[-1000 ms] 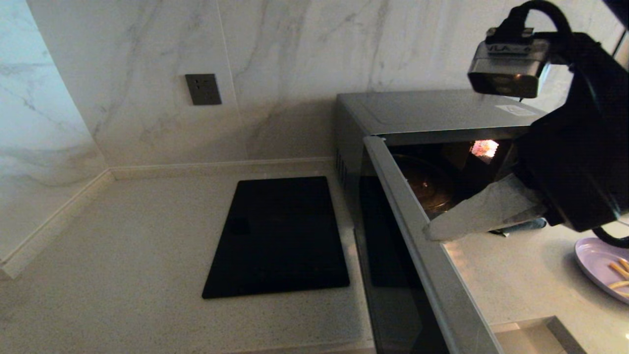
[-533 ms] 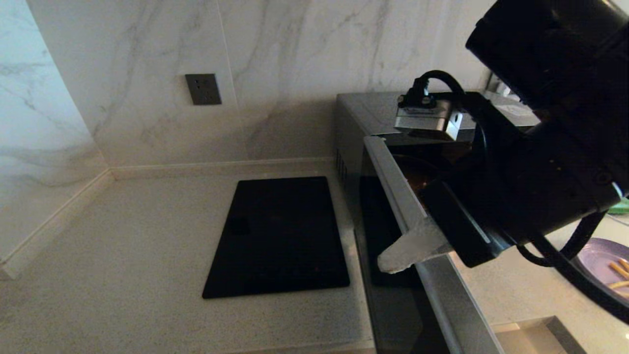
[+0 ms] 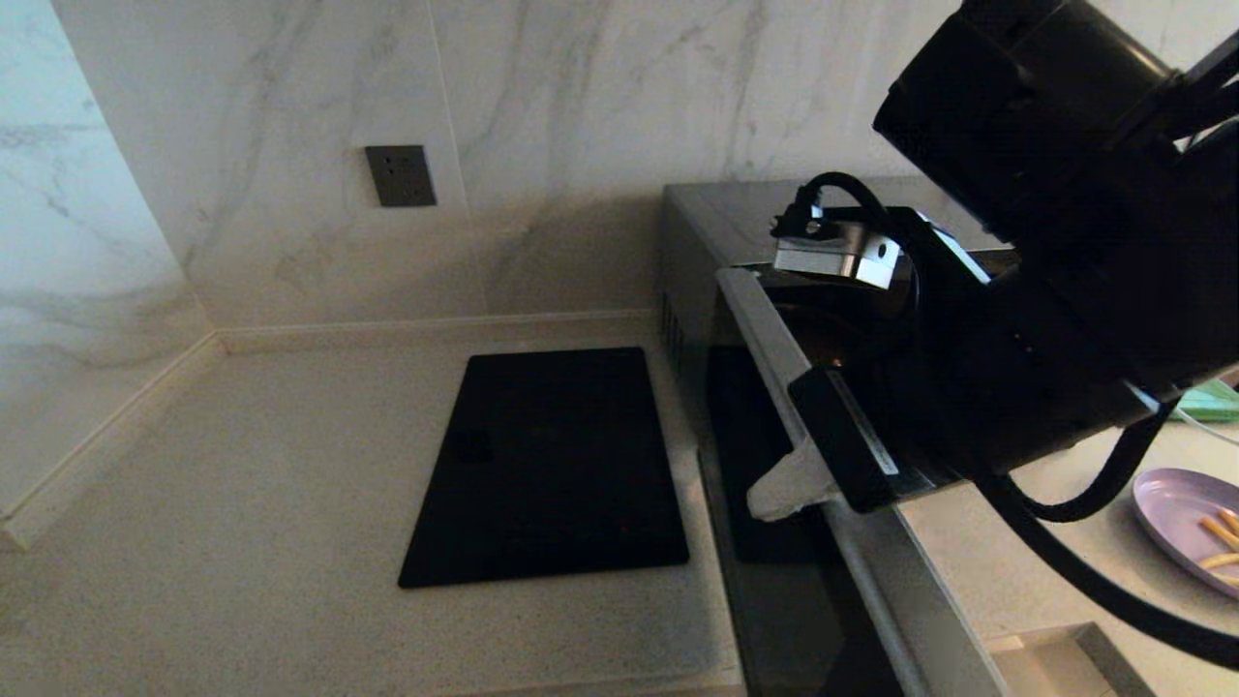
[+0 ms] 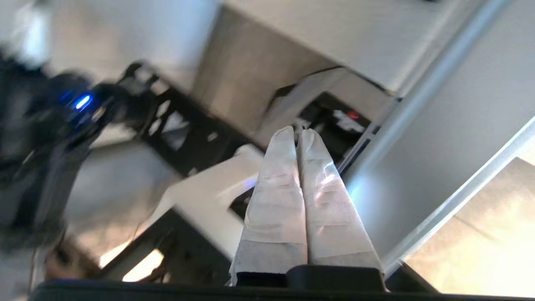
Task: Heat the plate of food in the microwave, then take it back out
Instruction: Close the microwave oven
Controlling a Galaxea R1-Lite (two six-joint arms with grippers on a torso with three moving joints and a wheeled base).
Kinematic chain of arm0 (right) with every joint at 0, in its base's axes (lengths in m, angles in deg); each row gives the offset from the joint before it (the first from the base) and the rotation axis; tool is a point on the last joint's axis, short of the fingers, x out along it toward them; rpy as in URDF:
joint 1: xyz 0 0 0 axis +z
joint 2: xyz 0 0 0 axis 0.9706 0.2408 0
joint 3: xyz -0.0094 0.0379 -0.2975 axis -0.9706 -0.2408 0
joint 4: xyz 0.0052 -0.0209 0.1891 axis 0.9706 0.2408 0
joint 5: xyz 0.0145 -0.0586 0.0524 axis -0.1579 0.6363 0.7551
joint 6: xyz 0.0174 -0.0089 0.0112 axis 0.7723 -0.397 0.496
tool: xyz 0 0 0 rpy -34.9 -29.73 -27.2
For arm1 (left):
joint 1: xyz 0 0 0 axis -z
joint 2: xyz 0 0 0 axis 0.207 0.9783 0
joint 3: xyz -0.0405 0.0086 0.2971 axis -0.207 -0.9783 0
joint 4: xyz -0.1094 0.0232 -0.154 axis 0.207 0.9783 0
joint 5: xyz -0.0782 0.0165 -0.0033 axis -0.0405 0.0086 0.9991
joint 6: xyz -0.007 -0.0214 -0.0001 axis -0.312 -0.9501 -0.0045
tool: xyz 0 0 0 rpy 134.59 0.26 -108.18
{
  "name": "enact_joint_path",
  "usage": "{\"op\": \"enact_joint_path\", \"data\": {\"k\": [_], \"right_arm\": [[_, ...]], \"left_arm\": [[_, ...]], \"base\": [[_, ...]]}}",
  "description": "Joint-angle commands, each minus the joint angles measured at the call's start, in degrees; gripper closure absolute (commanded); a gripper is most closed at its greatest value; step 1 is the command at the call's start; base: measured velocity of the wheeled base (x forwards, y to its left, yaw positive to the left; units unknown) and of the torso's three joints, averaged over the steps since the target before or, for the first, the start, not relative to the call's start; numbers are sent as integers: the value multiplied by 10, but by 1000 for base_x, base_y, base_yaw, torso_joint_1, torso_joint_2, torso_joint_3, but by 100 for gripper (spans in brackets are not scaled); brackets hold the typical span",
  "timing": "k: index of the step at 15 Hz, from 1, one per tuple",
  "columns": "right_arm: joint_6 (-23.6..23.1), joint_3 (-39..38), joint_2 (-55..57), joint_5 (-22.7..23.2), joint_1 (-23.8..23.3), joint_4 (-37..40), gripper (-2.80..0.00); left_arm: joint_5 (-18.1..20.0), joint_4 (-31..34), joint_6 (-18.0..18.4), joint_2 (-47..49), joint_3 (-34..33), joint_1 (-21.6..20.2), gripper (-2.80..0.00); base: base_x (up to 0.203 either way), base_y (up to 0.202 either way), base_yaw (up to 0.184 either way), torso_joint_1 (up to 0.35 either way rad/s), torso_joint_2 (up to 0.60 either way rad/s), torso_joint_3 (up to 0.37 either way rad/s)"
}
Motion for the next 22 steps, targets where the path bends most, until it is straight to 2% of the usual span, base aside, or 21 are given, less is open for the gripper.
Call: {"op": "enact_joint_path", "data": {"k": [1, 4, 6, 9, 15, 17, 22], "right_arm": [[14, -1, 2, -29, -3, 7, 0], [39, -1, 1, -67, -6, 13, 0], [74, -1, 2, -133, -16, 14, 0], [109, -2, 2, -160, -27, 14, 0], [169, -8, 2, -252, -46, 17, 0], [196, -8, 3, -283, -67, 33, 0], [220, -8, -2, -348, -150, 44, 0]], "left_arm": [[0, 0, 0, 1, 0, 0, 0], [0, 0, 0, 1, 0, 0, 0], [0, 0, 0, 1, 0, 0, 0], [0, 0, 0, 1, 0, 0, 0], [0, 0, 0, 1, 0, 0, 0], [0, 0, 0, 1, 0, 0, 0], [0, 0, 0, 1, 0, 0, 0]], "base": [[0, 0, 0, 0, 0, 0], [0, 0, 0, 0, 0, 0], [0, 0, 0, 0, 0, 0], [0, 0, 0, 0, 0, 0], [0, 0, 0, 0, 0, 0], [0, 0, 0, 0, 0, 0], [0, 0, 0, 0, 0, 0]]}}
